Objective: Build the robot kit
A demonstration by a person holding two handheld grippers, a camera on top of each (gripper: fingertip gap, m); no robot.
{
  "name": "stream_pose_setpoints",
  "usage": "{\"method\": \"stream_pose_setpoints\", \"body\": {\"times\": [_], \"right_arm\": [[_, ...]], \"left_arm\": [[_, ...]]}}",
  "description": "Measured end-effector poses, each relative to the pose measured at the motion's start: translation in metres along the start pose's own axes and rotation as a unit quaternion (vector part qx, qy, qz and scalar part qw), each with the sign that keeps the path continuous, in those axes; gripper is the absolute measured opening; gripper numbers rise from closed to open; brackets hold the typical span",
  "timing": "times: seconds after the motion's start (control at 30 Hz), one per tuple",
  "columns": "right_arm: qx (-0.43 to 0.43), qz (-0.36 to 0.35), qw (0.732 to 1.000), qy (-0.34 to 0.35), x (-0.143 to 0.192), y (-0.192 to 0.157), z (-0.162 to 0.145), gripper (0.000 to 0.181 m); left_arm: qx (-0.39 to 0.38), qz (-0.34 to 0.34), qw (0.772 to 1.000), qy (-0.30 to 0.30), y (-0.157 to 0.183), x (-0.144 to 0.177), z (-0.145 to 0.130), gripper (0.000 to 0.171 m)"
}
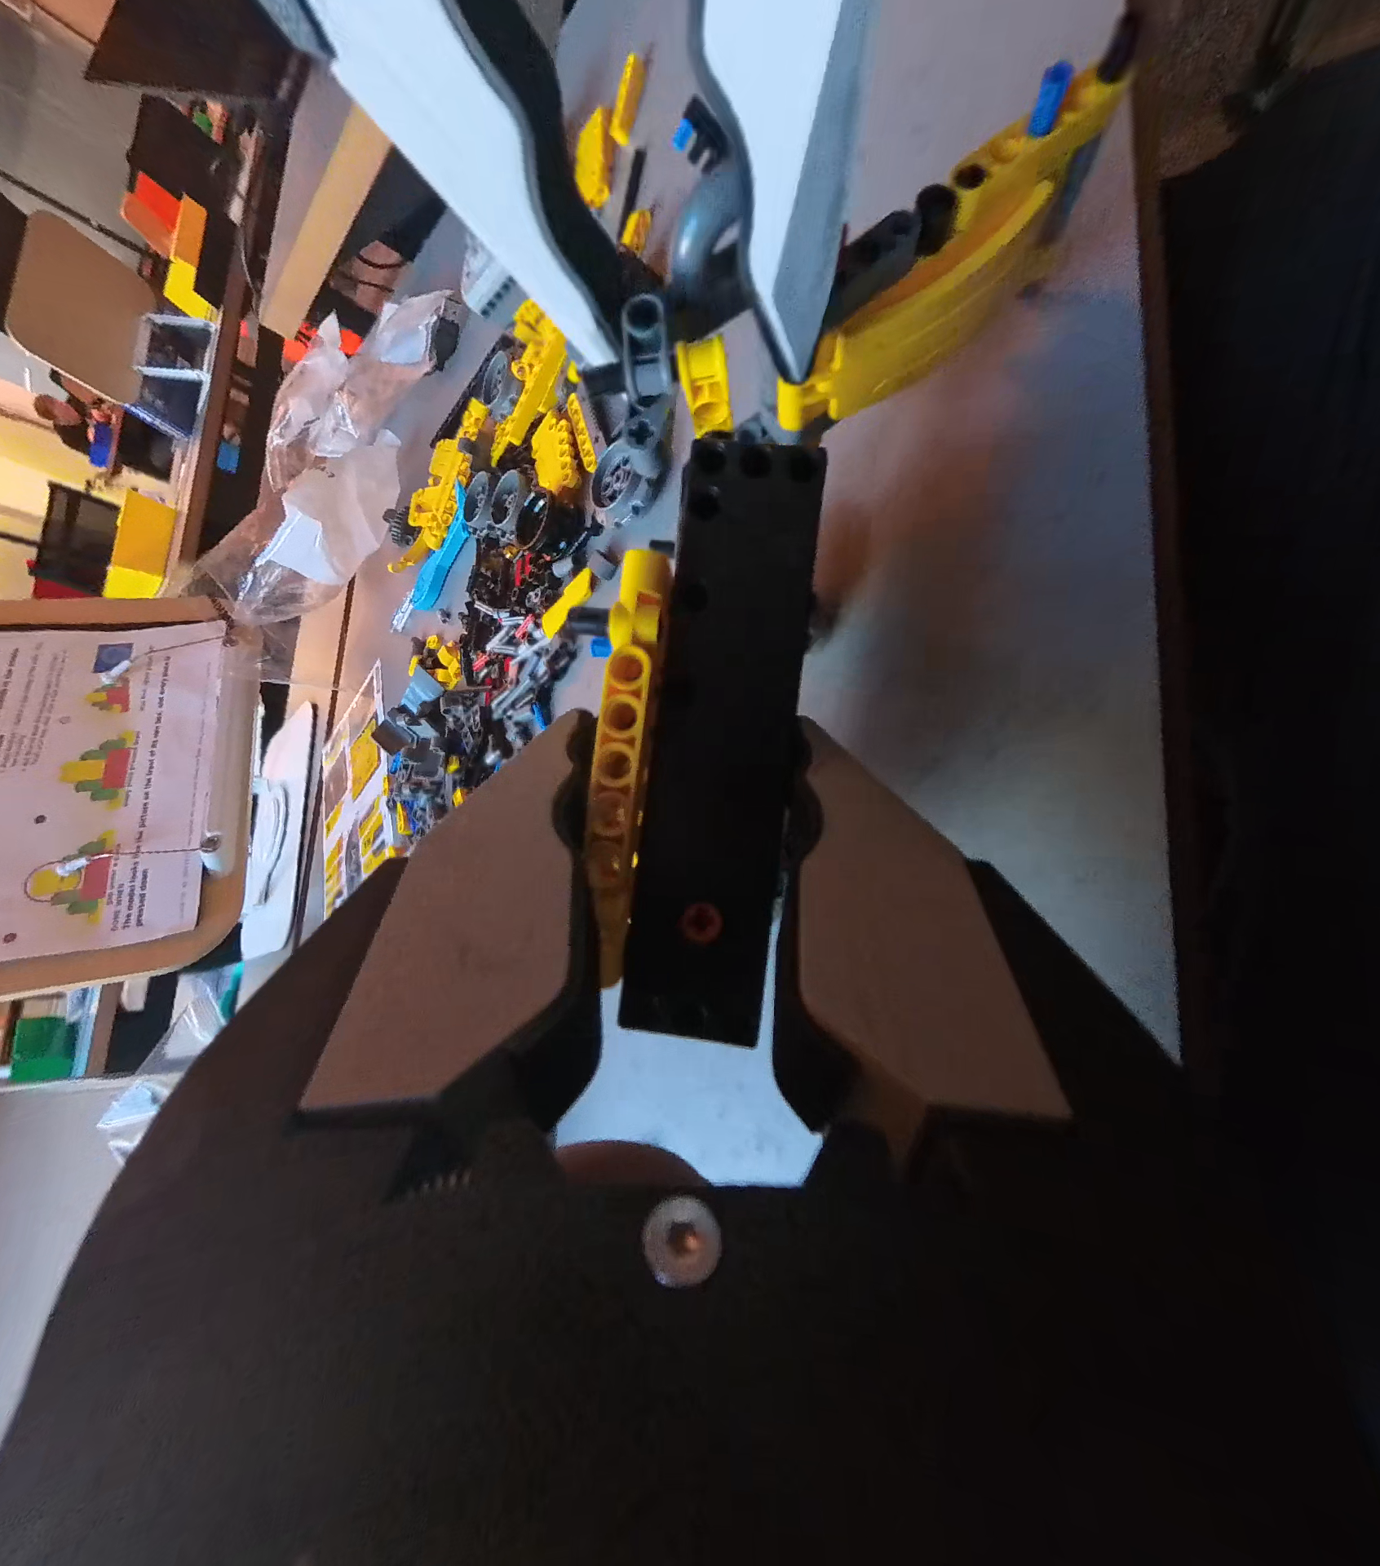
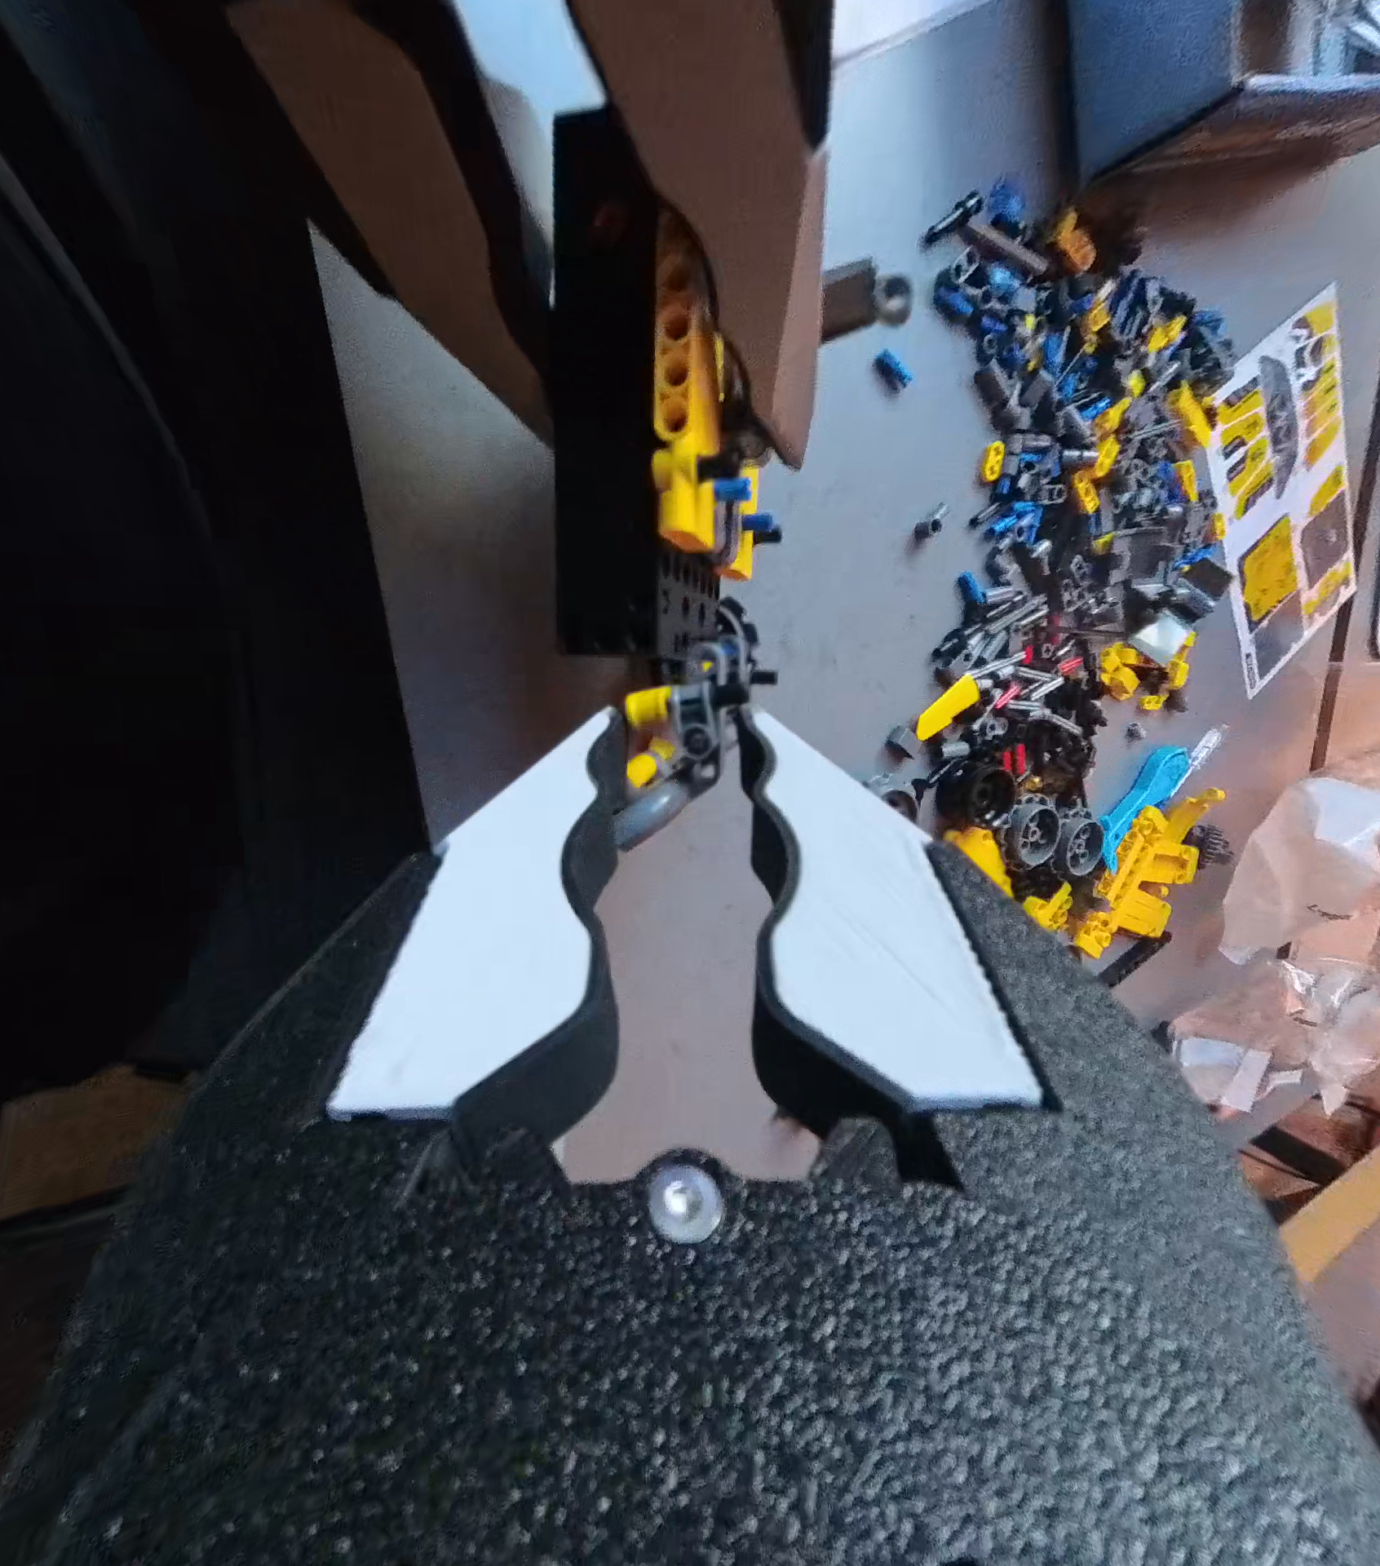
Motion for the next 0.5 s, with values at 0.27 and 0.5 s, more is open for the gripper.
{"method": "stream_pose_setpoints", "body": {"times": [0.27, 0.5], "right_arm": [[-0.009, 0.005, 1.000, 0.028, -0.0085, 0.0060, -0.0011, 0.021], [0.016, 0.020, 0.999, 0.026, -0.0112, 0.0085, 0.0038, 0.022]], "left_arm": [[0.018, 0.002, 0.999, 0.047, -0.0015, 0.0013, -0.0017, 0.041], [0.047, 0.022, 0.997, 0.063, -0.0060, -0.0001, -0.0055, 0.042]]}}
Point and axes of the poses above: each gripper's, where its closed fingertips meet, x back along the fingers, z out of its top, y = z × x across the jaws, the point moved 4 cm from there along x, back along the fingers, and after that the axes turned 13 degrees about y, right-handed, at the moved point
